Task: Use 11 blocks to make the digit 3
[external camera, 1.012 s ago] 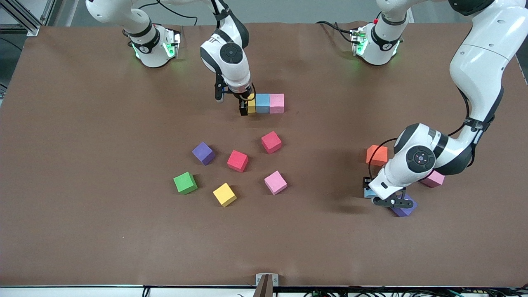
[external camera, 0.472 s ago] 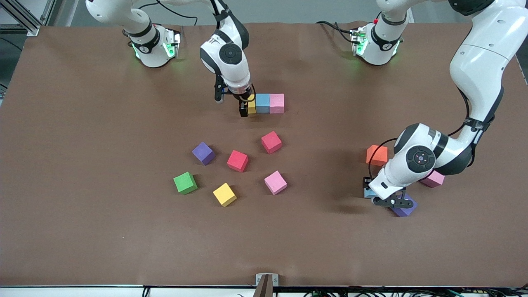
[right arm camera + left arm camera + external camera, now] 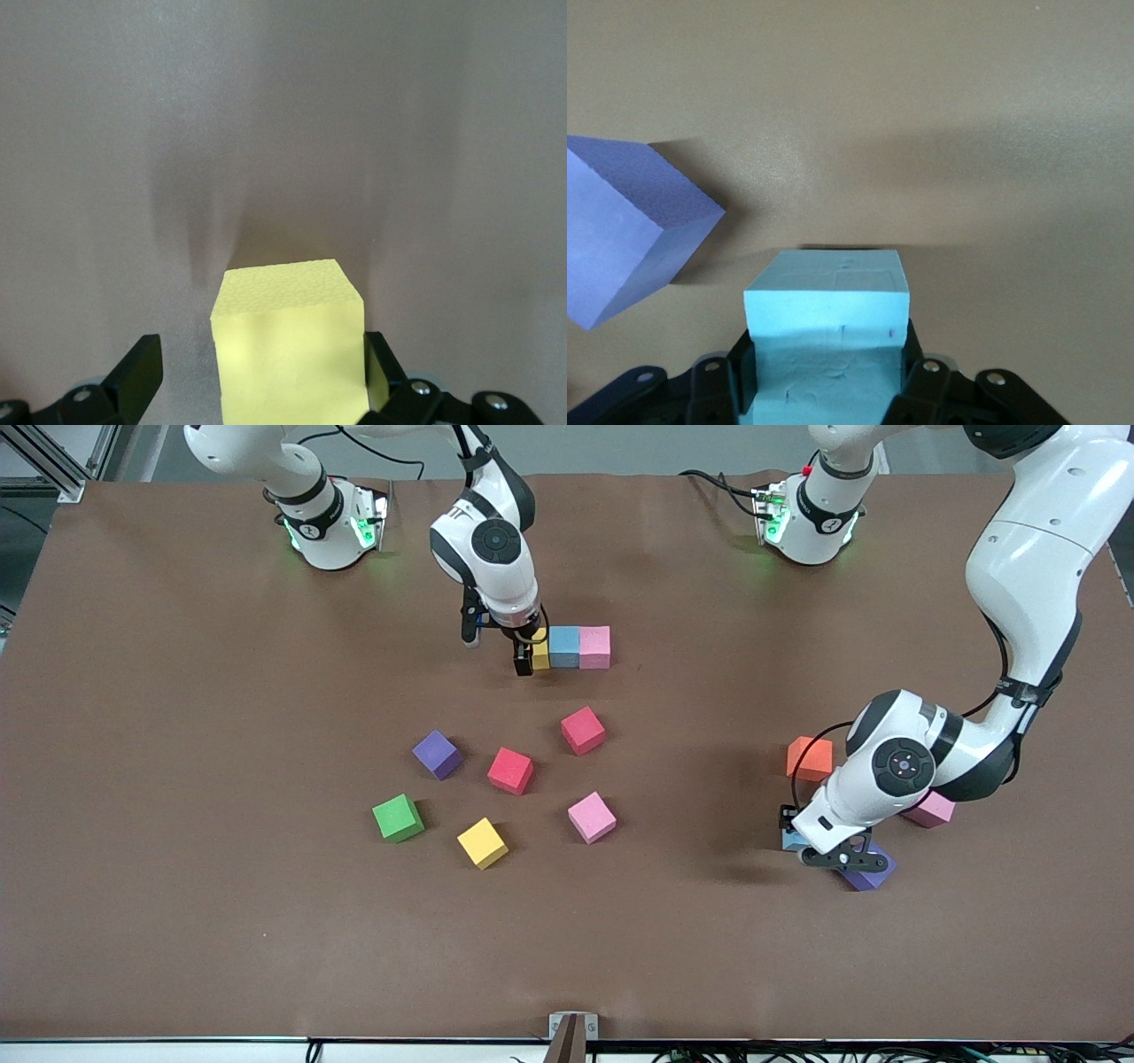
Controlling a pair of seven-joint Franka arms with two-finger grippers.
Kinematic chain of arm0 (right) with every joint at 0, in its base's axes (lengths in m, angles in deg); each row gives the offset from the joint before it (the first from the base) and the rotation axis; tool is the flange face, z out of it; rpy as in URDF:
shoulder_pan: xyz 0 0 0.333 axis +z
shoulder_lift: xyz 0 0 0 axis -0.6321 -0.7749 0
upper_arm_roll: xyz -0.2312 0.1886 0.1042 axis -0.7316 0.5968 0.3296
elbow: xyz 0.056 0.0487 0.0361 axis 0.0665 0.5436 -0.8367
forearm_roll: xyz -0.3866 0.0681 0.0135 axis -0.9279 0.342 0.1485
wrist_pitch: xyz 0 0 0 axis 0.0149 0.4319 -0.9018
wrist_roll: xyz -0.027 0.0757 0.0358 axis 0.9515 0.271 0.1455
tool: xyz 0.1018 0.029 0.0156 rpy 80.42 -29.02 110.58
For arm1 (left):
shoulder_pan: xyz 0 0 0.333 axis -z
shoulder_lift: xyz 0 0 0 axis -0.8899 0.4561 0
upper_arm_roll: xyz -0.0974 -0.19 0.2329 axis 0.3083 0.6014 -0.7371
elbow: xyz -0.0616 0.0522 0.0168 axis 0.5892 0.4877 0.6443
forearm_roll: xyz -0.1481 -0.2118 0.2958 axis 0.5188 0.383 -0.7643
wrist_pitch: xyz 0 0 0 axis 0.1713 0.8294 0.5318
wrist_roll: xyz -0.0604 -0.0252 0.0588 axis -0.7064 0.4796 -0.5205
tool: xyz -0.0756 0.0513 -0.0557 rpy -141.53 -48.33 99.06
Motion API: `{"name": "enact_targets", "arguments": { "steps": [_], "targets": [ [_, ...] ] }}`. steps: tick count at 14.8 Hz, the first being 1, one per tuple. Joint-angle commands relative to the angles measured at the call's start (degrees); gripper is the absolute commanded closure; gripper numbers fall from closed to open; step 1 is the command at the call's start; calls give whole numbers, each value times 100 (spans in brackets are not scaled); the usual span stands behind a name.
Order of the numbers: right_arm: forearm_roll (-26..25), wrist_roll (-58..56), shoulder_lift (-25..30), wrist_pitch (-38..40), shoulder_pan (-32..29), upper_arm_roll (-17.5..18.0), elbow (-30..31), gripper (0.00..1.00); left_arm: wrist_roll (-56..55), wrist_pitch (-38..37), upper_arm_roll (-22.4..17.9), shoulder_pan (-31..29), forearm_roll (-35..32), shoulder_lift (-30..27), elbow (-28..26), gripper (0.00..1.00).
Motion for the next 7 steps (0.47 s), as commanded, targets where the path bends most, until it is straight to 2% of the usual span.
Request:
{"name": "enact_targets", "arguments": {
  "steps": [1,7],
  "targets": [
    [63,100,-42,95,33,33,-53,0,-67,-104,-17,42,-94,-83,13,53],
    [63,100,194,587,147,42,-62,0,-67,-104,-17,51,-94,-83,13,53]
  ]
}}
